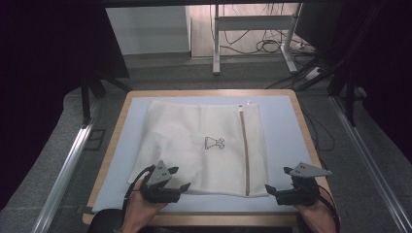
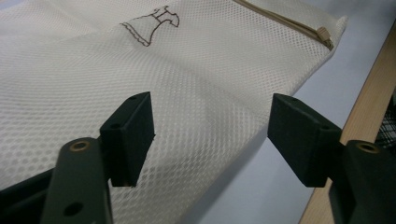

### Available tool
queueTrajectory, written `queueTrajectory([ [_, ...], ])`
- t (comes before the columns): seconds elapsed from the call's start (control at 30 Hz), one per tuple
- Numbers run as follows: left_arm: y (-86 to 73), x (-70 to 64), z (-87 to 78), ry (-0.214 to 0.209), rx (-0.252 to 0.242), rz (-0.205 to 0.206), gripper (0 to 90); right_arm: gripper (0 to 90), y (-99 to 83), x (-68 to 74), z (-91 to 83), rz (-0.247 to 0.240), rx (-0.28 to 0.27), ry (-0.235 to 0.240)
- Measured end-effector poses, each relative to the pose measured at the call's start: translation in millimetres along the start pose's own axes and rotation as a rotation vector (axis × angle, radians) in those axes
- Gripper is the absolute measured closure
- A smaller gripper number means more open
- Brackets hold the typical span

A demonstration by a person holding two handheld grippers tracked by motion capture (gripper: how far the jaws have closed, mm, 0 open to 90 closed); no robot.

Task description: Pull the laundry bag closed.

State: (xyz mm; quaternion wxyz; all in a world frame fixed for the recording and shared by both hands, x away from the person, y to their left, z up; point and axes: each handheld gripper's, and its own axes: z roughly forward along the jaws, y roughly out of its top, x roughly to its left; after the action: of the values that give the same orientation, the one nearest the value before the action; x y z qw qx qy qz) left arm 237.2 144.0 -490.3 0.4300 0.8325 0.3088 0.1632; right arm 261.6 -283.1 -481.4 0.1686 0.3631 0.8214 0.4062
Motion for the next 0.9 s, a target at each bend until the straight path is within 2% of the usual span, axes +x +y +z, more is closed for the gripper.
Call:
queueTrajectory([
  [0.17,3.4,-1.1,3.5,-0.015,-0.010,0.010,39.2,2.2,1.6,0.9,4.0,-0.003,0.006,0.000],
  [0.37,4.5,-0.6,4.8,-0.033,-0.029,-0.003,44.3,2.3,3.6,-0.6,5.1,0.030,-0.006,0.009],
  [0.6,10.0,-5.7,13.5,-0.060,-0.030,0.016,50.0,7.0,7.6,2.8,10.5,0.000,0.028,0.014],
  [0.7,13.8,-8.0,19.9,-0.077,-0.035,0.024,53.7,8.3,9.1,3.4,13.2,-0.008,0.047,0.030],
  [0.9,17.8,-11.1,28.5,-0.093,-0.035,0.030,61.0,11.5,12.9,4.4,16.1,-0.015,0.055,0.040],
])
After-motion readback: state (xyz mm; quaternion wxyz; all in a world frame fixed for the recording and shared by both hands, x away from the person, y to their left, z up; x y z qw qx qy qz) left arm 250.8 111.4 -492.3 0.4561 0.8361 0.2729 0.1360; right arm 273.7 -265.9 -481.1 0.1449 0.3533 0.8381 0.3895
